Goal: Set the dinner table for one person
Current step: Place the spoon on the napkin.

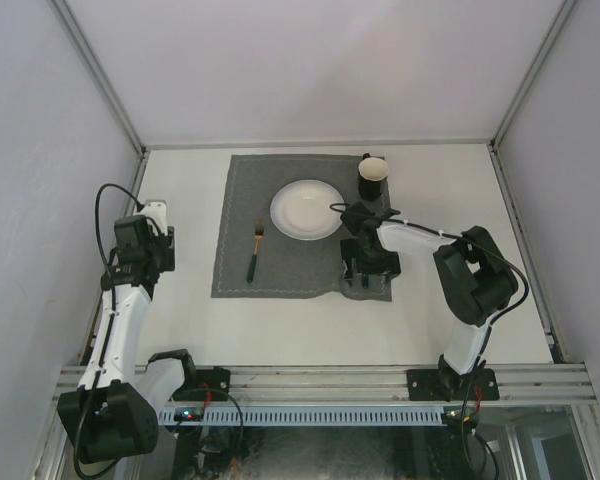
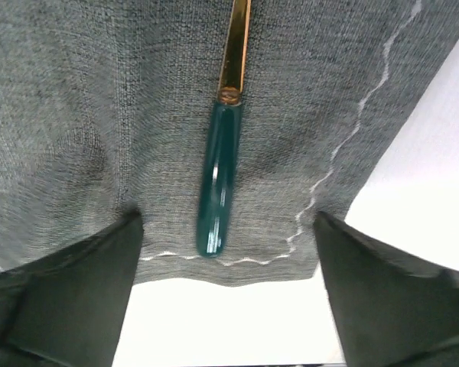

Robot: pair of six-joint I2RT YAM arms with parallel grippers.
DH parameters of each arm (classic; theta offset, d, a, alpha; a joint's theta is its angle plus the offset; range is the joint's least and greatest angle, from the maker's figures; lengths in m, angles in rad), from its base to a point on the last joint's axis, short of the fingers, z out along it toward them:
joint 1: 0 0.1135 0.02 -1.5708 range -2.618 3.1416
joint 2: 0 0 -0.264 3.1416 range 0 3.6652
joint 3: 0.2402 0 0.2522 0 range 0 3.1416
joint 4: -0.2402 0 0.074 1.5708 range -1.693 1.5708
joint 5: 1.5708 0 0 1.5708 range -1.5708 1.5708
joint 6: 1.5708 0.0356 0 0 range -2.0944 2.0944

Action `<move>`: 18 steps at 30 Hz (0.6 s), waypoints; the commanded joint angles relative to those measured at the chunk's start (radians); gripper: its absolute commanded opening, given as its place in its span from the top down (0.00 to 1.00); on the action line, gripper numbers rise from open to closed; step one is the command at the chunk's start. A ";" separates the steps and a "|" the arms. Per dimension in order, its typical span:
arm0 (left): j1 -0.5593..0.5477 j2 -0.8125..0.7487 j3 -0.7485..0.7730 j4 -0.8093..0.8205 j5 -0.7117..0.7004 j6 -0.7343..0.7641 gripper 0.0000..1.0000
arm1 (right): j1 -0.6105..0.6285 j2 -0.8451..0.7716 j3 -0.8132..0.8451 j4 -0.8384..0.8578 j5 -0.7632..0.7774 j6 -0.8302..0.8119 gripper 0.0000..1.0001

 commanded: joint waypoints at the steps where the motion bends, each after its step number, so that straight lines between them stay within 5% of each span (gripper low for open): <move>1: 0.010 -0.004 0.014 0.029 -0.003 0.013 0.46 | 0.013 -0.016 0.031 0.033 -0.003 -0.020 0.01; 18: 0.010 -0.027 0.012 0.017 0.042 0.011 0.46 | -0.011 -0.125 0.125 -0.013 0.062 -0.089 0.00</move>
